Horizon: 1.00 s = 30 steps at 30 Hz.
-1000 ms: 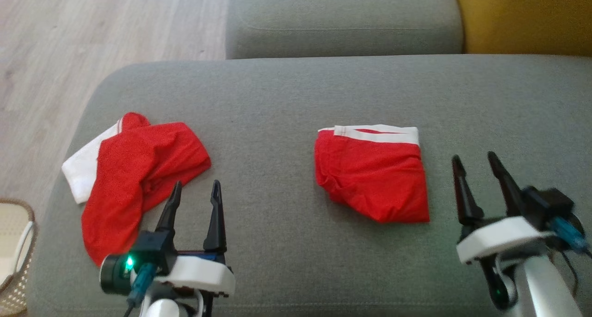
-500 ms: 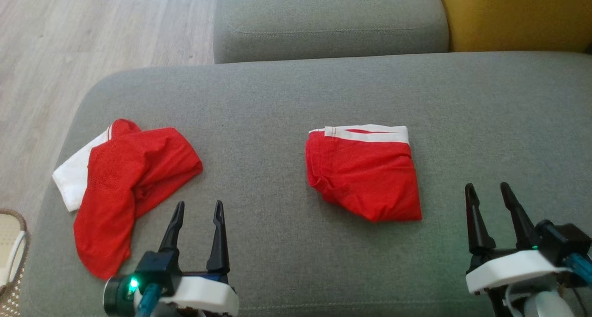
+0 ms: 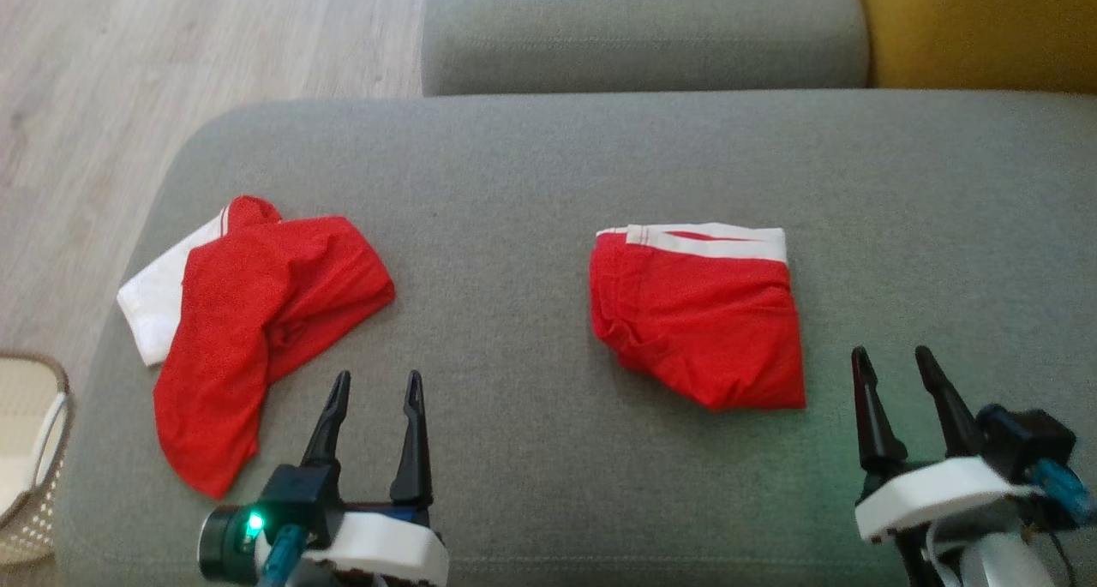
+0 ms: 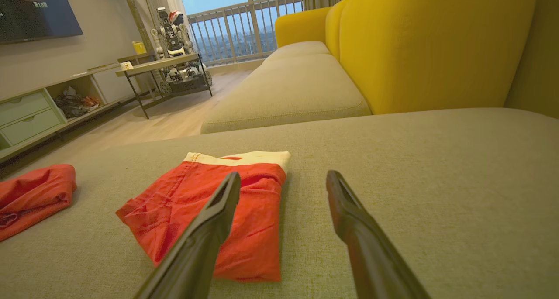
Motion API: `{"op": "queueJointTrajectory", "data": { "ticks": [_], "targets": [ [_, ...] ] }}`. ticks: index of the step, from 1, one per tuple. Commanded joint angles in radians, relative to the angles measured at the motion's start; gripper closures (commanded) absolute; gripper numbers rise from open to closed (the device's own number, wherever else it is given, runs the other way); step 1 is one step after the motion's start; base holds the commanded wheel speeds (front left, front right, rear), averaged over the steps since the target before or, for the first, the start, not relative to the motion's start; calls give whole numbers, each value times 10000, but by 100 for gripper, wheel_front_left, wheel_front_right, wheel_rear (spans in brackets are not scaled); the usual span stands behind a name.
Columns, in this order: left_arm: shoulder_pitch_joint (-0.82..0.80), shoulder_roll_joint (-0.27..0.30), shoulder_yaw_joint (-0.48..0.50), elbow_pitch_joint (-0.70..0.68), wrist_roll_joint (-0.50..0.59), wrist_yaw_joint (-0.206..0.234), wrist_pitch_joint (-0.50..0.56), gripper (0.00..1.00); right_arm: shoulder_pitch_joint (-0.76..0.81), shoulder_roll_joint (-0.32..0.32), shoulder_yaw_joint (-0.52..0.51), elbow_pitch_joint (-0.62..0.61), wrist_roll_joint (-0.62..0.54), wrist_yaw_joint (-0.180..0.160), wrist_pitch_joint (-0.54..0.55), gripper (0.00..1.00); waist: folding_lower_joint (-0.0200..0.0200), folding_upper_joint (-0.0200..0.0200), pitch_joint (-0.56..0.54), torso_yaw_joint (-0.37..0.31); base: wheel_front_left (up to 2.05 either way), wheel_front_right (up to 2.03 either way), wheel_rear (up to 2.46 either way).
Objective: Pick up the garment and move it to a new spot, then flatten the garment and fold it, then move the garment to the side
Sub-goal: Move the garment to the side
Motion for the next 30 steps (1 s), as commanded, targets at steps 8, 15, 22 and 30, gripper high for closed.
{"op": "queueJointTrajectory", "data": {
  "ticks": [8,15,22,30],
  "targets": [
    [-988,-24,121,-387,70,-108,-122,0,-2011,-74,446,801,341,-2,622,0,0,0,1205,349,0,0,0],
    [-1564,-24,-188,-300,157,-213,-122,0,-3497,-77,420,2430,837,-2,1482,0,0,0,1946,663,0,0,0],
    [-1788,-24,-263,-260,115,-185,-122,0,-4424,-82,276,3896,643,-2,1819,0,0,0,2261,868,0,0,0],
    [-1930,-24,-252,-208,101,-176,-122,0,-4924,-108,695,4907,230,-2,1598,100,0,0,2328,893,0,0,0]
  ]
}}
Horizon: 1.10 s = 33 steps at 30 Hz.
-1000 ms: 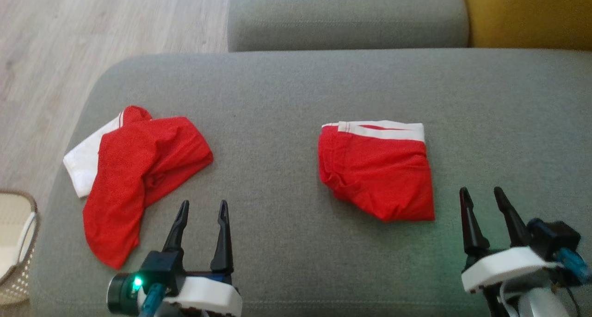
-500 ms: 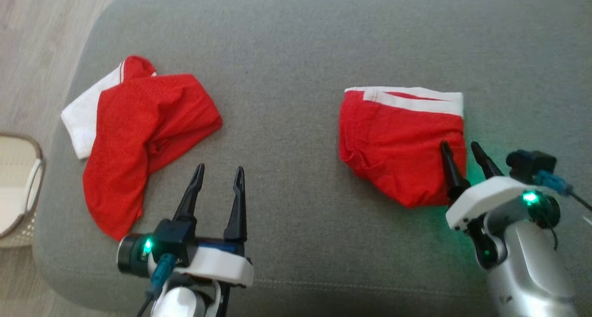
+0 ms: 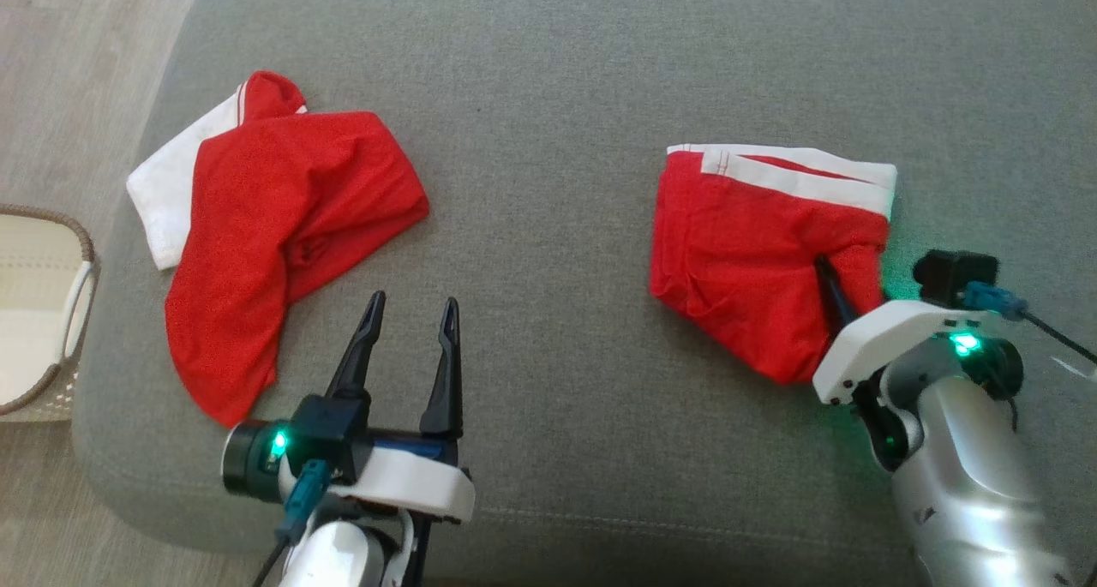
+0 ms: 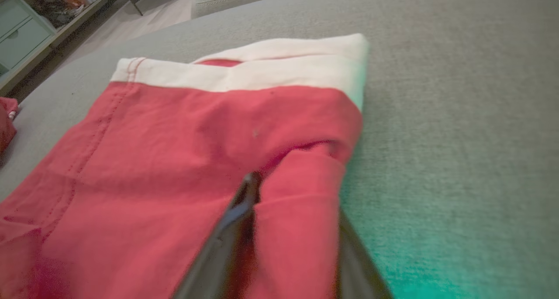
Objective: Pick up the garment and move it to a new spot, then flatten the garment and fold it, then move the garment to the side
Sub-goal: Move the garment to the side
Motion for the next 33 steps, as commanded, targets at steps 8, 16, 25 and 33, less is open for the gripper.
{"op": "queueJointTrajectory", "data": {
  "ticks": [8,16,25,33],
  "targets": [
    [-520,-13,381,-345,94,22,-122,0,-613,-235,964,50,-1025,-2,-499,100,0,0,12,-336,0,0,0],
    [-814,-13,480,-481,342,-259,-122,0,-1219,-1027,1771,-81,-1585,-2,-336,100,0,0,423,-1178,0,0,0],
    [-1793,177,495,-557,1008,-877,-122,0,-1923,-2469,2555,-580,-1699,-2,-216,100,0,0,1382,-2573,0,0,0],
    [-2892,234,384,-704,1221,-1256,-122,0,-2370,-3648,1879,-1121,-1385,-2,-484,100,0,0,2408,-3476,0,0,0]
  ]
}}
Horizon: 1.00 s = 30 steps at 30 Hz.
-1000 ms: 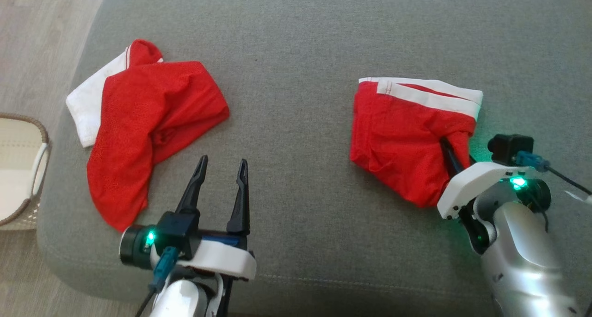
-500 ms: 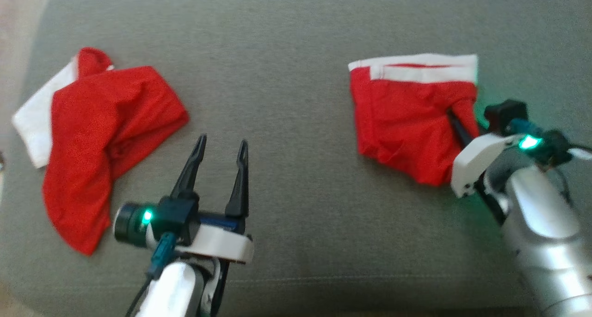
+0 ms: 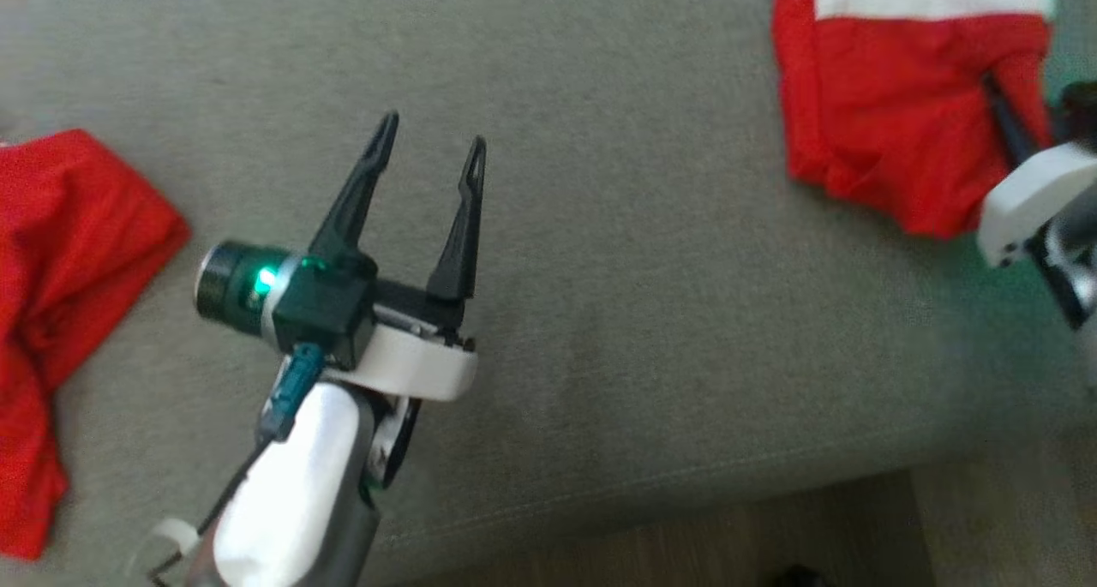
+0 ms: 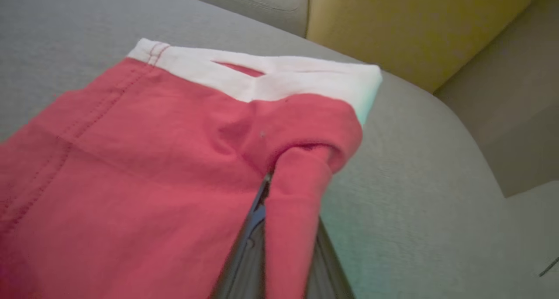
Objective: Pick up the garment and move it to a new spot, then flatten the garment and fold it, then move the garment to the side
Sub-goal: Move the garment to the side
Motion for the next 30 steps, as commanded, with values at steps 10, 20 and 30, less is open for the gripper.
{"op": "queueJointTrajectory", "data": {
  "ticks": [10,20,30],
  "targets": [
    [-611,284,250,-456,225,-139,-55,0,-399,-323,-1276,-842,275,-4,-379,100,-2,0,1087,-1137,0,0,0],
    [-621,233,230,-415,82,-117,-55,0,-384,-114,-1805,-1016,57,-4,-528,100,-2,0,1168,-988,0,0,0],
    [-386,44,209,-286,-230,34,-55,0,-139,295,-2027,-1748,183,-4,-757,0,-2,0,472,-502,0,0,0]
  ]
}}
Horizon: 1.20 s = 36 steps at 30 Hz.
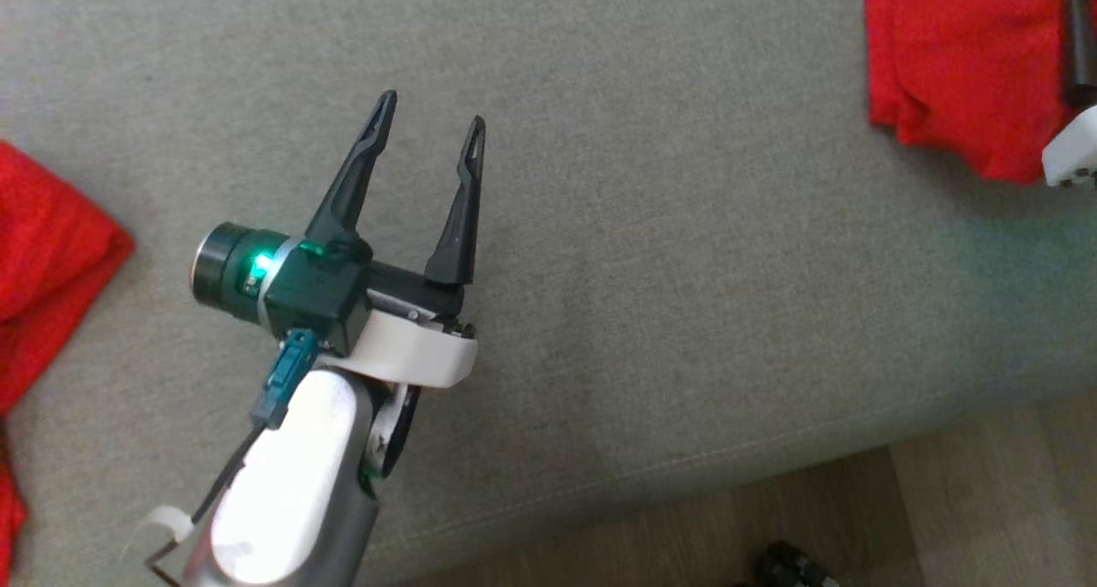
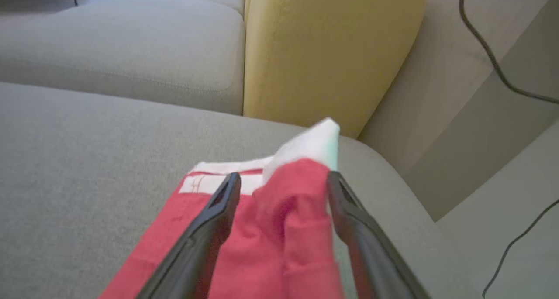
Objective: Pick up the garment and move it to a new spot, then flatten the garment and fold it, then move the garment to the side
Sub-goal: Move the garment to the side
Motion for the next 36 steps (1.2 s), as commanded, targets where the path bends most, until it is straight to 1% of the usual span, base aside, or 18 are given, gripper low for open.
{"op": "queueJointTrajectory", "data": {
  "ticks": [1,8,15,23,27,31,33,36],
  "targets": [
    [43,-40,232,-302,-105,133,-53,0,220,10,-33,-464,-147,-4,-51,0,0,0,-340,224,0,0,0],
    [479,-141,273,-187,-396,346,-53,0,682,619,316,-1372,-516,-4,184,0,0,0,-1316,822,0,0,0],
    [1169,-178,534,-115,-607,665,-53,0,1480,1315,812,-2121,-188,-4,298,0,0,0,-2494,1610,0,0,0],
    [2088,-187,933,-98,-694,985,-53,0,2992,2232,1131,-2779,128,-4,-5,0,0,0,-3611,2502,0,0,0],
    [2511,-189,1068,-13,-642,1062,-53,0,3818,2624,1185,-3051,77,-4,-224,0,0,0,-4045,2798,0,0,0],
    [2867,-189,1085,45,-468,1019,-53,0,4528,2856,1350,-3367,-168,-4,-451,0,0,0,-4352,2964,0,0,0],
    [2978,-189,1064,71,-455,986,-53,0,4880,2939,1250,-3531,-359,-4,-545,0,0,0,-4482,3078,0,0,0],
    [3147,-190,1111,29,-663,1066,-53,0,5397,3059,1052,-3765,-486,-4,-635,0,0,0,-4617,3181,0,0,0]
  ]
}}
